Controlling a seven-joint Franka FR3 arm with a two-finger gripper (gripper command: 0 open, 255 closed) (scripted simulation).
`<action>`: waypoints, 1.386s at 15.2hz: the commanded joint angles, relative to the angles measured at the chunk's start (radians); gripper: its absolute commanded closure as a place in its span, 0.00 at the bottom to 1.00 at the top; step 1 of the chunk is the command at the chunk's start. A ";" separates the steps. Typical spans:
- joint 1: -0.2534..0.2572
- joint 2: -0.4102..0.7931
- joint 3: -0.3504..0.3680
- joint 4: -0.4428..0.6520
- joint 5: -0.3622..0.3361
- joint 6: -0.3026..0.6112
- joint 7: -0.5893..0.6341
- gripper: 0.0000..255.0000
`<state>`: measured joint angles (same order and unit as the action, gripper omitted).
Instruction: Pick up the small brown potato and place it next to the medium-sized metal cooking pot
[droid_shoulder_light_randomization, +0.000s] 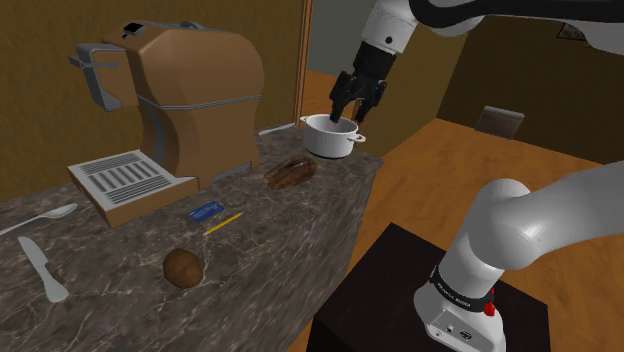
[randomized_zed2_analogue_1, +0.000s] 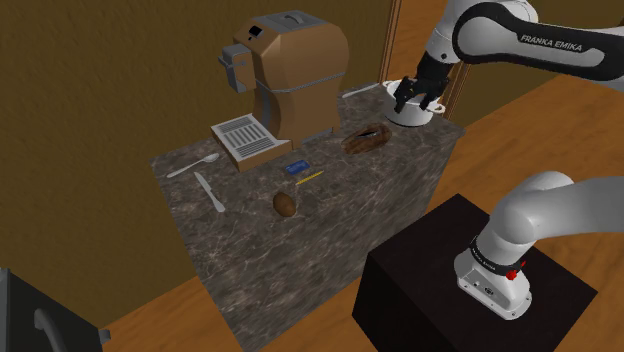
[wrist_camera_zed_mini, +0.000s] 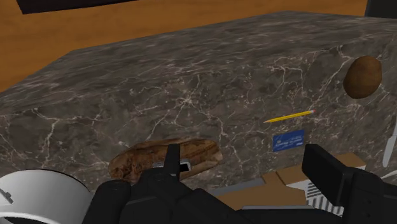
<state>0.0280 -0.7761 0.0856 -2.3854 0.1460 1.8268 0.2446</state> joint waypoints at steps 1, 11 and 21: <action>0.012 0.022 0.037 -0.021 0.021 0.047 0.036 0.00; 0.057 0.217 0.233 -0.052 0.098 0.294 0.214 0.00; 0.048 0.528 0.441 0.045 0.038 0.526 0.441 0.00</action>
<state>0.0793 -0.2821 0.5075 -2.3528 0.1981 2.3306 0.6605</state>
